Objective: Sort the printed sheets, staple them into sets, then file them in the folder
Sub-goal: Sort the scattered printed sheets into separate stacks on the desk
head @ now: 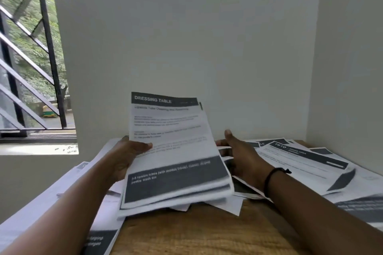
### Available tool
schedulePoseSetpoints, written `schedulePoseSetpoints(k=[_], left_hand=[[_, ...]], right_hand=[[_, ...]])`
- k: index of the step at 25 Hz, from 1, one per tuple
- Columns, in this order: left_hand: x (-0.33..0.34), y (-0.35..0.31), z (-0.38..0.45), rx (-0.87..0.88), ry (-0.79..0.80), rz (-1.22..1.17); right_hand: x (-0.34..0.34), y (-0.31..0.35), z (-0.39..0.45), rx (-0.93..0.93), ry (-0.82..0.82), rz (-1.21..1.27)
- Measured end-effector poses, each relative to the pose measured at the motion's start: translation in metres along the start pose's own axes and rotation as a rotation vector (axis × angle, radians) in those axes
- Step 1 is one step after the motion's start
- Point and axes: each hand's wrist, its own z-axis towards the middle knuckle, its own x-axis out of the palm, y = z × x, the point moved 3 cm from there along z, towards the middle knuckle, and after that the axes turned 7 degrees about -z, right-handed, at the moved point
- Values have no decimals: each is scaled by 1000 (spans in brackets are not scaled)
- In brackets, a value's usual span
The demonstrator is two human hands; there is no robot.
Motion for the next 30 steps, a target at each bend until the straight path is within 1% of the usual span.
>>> schedulePoseSetpoints(k=[1,2,3,4,6,7,8,10,14,17,21,24,26,28,30], left_hand=[[-10,-5,3,65,-70,-46],[-21,-9,6,128,-136,-96],[-31,-13,9,173,-208,-154],[-40,-15,10,199,-286,-199],[-51,-17,12,224,-432,-257],[-53,-18,11,234,-485,-276],[-56,-19,12,244,-519,-292],[-57,-20,12,252,-556,-300],[-49,-18,10,233,-525,-271],[-43,-17,8,237,-504,-258],[-41,-17,7,241,-497,-245],[-37,-17,6,238,-478,-245],[-33,-17,4,243,-482,-234],[-31,-16,3,241,-484,-226],[-32,-16,3,240,-481,-236]], right_hand=[[-10,2,3,-59,-65,-235],[-17,4,4,-155,-115,-545],[-20,5,4,-258,-109,-841],[-18,2,2,-299,-32,-1033],[-7,-8,-3,-248,176,-1190],[1,-10,-6,-236,237,-1233],[9,-12,-7,-243,261,-1270],[16,-15,-6,-276,248,-1345],[21,-16,-5,-369,164,-1480],[26,-21,-4,-382,132,-1510],[33,-24,-3,-437,41,-1547],[39,-24,-9,-531,-23,-1559],[43,-22,-15,-628,-91,-1594],[50,-20,-22,-705,-94,-1645],[57,-17,-26,-711,-61,-1645]])
